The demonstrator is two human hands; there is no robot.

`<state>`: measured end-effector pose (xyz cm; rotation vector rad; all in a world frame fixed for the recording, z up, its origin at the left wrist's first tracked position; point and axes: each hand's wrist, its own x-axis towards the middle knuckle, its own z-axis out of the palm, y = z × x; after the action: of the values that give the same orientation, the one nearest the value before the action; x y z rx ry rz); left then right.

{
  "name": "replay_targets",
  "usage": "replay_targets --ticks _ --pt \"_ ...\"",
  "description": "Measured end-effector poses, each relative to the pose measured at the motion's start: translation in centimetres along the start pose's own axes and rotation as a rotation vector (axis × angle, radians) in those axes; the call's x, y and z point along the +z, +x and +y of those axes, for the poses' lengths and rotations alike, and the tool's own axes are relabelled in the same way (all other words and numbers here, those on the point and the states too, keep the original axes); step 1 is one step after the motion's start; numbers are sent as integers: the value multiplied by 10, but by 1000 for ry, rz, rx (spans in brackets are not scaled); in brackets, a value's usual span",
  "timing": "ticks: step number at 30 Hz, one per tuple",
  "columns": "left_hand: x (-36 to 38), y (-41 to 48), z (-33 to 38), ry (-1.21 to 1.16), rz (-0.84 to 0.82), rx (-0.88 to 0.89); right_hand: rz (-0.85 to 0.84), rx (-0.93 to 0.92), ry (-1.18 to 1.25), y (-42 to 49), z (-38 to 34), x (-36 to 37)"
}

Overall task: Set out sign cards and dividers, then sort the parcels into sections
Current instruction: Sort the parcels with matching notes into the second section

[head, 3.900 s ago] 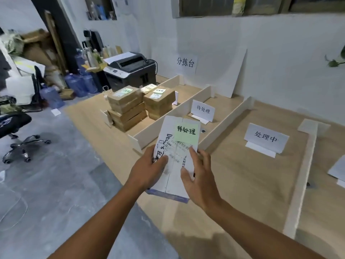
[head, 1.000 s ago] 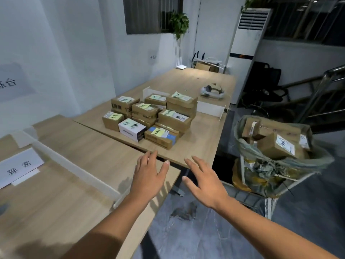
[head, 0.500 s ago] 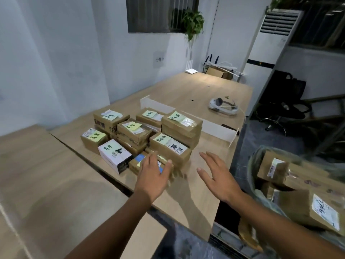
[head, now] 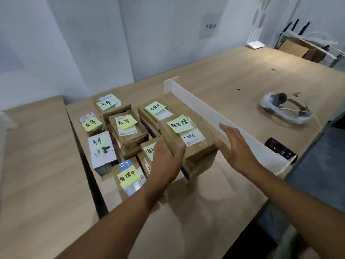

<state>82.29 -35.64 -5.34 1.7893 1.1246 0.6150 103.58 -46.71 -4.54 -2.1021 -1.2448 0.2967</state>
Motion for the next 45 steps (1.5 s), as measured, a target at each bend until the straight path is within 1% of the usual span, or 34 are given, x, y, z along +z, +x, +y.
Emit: replay_targets --ticks 3,6,7,9,13,17,20,22,24,26,30,34,36,40,45 --pt "25 23 3 -112 64 -59 -113 -4 80 47 18 11" --pt "47 31 -6 -192 16 -179 -268 29 147 62 29 37" --pt "53 31 -10 -211 -6 -217 -272 25 163 62 33 44" --pt "58 32 -15 -224 -19 -247 -230 15 201 59 38 48" --pt "47 25 -7 -277 -28 -213 -149 -43 256 42 24 31" --pt "6 1 12 -368 15 -94 -69 -159 262 33 -34 3" --pt "-41 -18 29 -438 60 -34 -23 -250 167 25 -99 -8" --pt "-76 -35 37 -445 96 -6 36 -278 154 8 -139 -10" --pt "-111 -56 41 -420 133 31 82 -316 191 -17 -174 -7" --pt "-143 -80 39 -429 150 38 96 -348 206 -40 -205 2" --pt "-187 -126 23 -400 180 10 76 -334 186 -85 -247 29" --pt "-189 -142 5 -378 127 -76 55 -298 163 -103 -242 46" --pt "-181 -138 2 -378 115 -88 43 -264 155 -99 -230 48" --pt "-155 -108 8 -331 88 -112 14 -207 170 -72 -200 44" --pt "-100 -46 27 -294 51 -161 -18 -156 158 -11 -147 28"
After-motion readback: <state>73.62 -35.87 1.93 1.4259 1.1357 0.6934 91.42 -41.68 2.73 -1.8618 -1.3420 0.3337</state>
